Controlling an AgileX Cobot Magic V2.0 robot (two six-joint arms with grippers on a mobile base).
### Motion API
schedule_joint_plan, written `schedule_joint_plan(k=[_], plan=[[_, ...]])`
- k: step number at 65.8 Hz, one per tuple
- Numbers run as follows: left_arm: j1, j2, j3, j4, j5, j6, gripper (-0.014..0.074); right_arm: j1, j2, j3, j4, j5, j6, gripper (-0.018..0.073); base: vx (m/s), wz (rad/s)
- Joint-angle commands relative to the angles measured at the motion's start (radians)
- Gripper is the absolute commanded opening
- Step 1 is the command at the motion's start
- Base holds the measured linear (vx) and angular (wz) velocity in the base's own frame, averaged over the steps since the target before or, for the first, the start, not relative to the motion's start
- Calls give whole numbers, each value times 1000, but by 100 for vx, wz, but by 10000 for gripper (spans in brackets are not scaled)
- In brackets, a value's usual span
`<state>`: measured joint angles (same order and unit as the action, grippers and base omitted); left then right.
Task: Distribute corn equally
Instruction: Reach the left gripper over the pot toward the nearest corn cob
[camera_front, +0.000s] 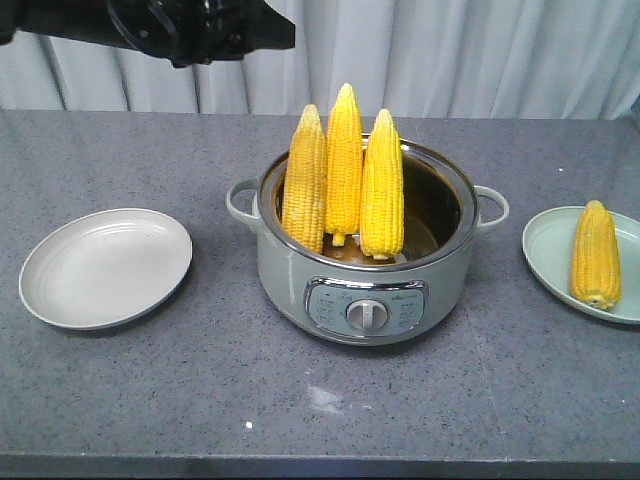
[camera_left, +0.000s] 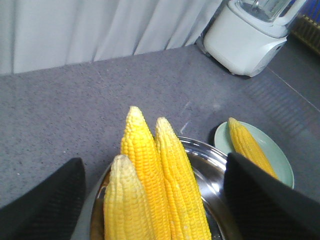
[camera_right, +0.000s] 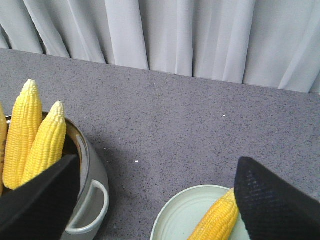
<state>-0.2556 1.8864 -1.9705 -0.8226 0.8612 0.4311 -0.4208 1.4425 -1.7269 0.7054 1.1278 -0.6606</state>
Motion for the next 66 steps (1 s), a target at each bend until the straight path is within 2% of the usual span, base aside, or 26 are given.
schedule_joint_plan(k=[1,14,66], plan=[[-26,10,-61,-81,-45,-15,558,-3,-29,-30,39,-49,2,594,0,0],[-43,61,-69,-80,-115,-14,558,-3,-28,-30,38,-38,2,594,0,0],[-74,181,-69,-69,-96,-4,556,-3,-28,-30,35,-31,6,594,0,0]])
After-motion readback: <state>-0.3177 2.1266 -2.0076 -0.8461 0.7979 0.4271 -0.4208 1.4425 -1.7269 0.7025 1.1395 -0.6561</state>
